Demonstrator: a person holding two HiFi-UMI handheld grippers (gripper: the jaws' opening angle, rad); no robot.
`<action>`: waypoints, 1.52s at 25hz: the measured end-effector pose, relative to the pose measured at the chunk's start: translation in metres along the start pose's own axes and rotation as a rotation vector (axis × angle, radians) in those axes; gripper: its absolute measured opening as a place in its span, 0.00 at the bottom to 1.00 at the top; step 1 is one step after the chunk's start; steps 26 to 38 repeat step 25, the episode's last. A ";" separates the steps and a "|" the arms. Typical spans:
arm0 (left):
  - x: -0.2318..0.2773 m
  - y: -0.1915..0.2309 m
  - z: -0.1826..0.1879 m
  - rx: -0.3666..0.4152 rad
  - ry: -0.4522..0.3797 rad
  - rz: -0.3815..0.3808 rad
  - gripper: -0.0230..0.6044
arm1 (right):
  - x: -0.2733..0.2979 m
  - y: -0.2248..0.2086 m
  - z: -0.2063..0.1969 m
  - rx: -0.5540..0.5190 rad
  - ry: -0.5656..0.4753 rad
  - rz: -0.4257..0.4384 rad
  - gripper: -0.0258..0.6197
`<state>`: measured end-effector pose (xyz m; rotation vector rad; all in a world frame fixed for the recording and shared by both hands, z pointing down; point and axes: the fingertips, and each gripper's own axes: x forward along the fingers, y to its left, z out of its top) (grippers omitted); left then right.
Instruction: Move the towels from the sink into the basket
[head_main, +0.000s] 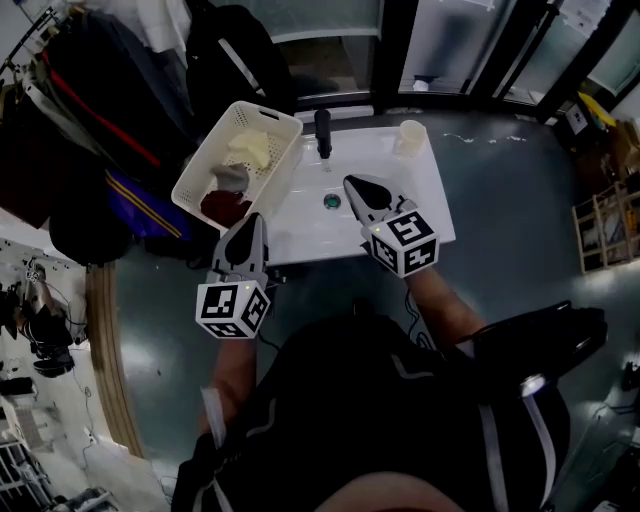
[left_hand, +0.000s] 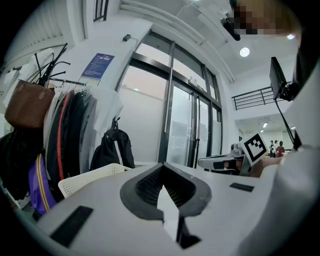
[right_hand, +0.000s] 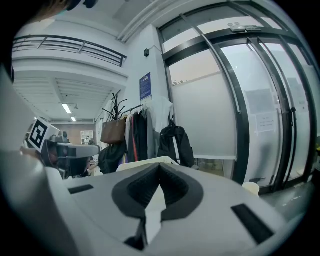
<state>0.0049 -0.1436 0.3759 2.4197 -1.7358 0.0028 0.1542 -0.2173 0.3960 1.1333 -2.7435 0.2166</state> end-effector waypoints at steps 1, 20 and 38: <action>0.003 -0.001 0.000 0.004 0.000 -0.001 0.04 | -0.001 -0.003 -0.001 0.000 0.002 -0.005 0.05; 0.016 -0.003 0.001 -0.003 -0.003 -0.008 0.04 | -0.002 -0.021 -0.001 0.020 0.005 -0.035 0.05; 0.018 -0.002 0.003 -0.006 -0.003 -0.011 0.04 | -0.001 -0.023 0.001 0.023 0.007 -0.043 0.05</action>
